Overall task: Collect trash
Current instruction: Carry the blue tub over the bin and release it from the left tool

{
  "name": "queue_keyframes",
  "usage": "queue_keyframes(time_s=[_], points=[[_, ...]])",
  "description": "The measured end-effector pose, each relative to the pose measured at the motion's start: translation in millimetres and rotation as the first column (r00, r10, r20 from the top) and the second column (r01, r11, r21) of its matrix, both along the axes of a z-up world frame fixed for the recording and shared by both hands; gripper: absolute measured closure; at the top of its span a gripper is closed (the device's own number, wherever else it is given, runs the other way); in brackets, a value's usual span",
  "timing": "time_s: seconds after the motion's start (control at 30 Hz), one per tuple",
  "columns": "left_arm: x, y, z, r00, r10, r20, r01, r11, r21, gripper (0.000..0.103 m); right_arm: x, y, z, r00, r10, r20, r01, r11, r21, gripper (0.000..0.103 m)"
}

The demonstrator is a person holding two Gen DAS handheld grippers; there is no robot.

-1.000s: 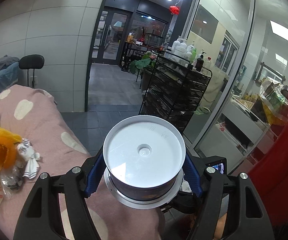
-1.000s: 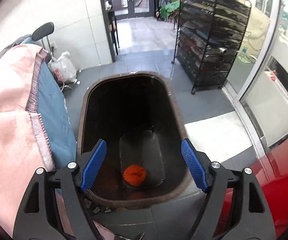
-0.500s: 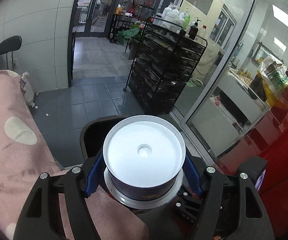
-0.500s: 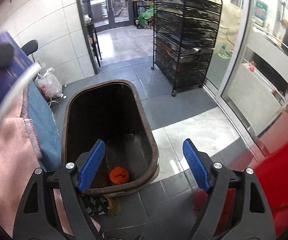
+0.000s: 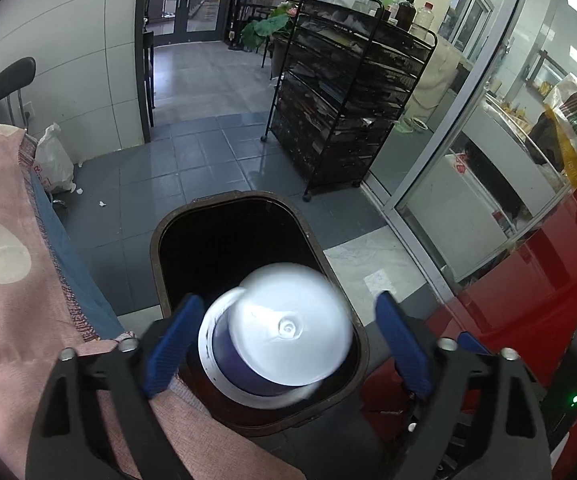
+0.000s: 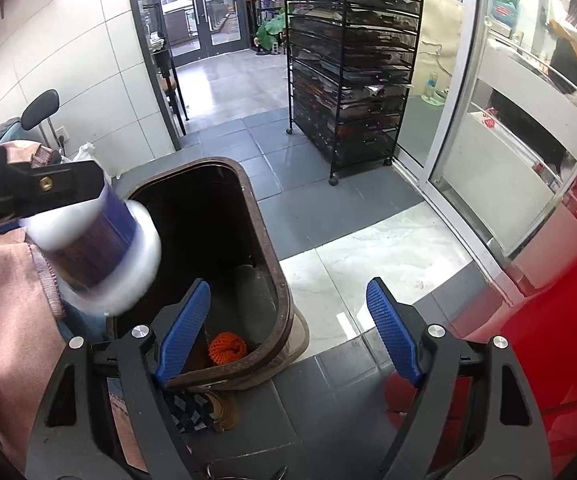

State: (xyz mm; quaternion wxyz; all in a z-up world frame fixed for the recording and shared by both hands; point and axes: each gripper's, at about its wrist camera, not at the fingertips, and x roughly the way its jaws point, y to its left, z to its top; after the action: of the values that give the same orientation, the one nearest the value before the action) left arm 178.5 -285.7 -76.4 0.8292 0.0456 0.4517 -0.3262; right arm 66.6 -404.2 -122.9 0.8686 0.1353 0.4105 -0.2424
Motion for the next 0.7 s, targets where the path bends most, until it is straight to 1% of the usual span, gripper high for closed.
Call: queue_keyframes(time_s=[0.13, 0.27, 0.37, 0.5, 0.7], points=[[-2, 5, 2, 1.0, -0.004, 0.017, 0.004, 1.0, 0.003, 0.01, 1, -1, 0, 1.0, -0.004, -0.001, 0.004, 1.0, 0.005, 0.023], [-8, 11, 12, 0.999, 0.0, 0.037, 0.002, 0.999, -0.035, 0.007, 3, 1, 2, 1.0, 0.004, 0.008, -0.004, 1.0, 0.002, 0.019], [-18, 19, 25, 0.997, -0.002, 0.078, 0.007, 0.998, -0.056, 0.006, 4, 5, 4, 1.0, 0.016, 0.015, -0.016, 1.0, 0.0, 0.019], [-31, 31, 38, 0.992, 0.007, 0.122, 0.0, 0.998, -0.06, 0.006, 7, 11, 12, 0.999, 0.034, 0.03, -0.033, 0.999, -0.005, 0.019], [-48, 61, 60, 0.978, 0.052, 0.201, -0.037, 0.996, -0.077, 0.006, 11, 26, 27, 0.995, 0.077, 0.067, -0.077, 0.997, -0.015, 0.019]])
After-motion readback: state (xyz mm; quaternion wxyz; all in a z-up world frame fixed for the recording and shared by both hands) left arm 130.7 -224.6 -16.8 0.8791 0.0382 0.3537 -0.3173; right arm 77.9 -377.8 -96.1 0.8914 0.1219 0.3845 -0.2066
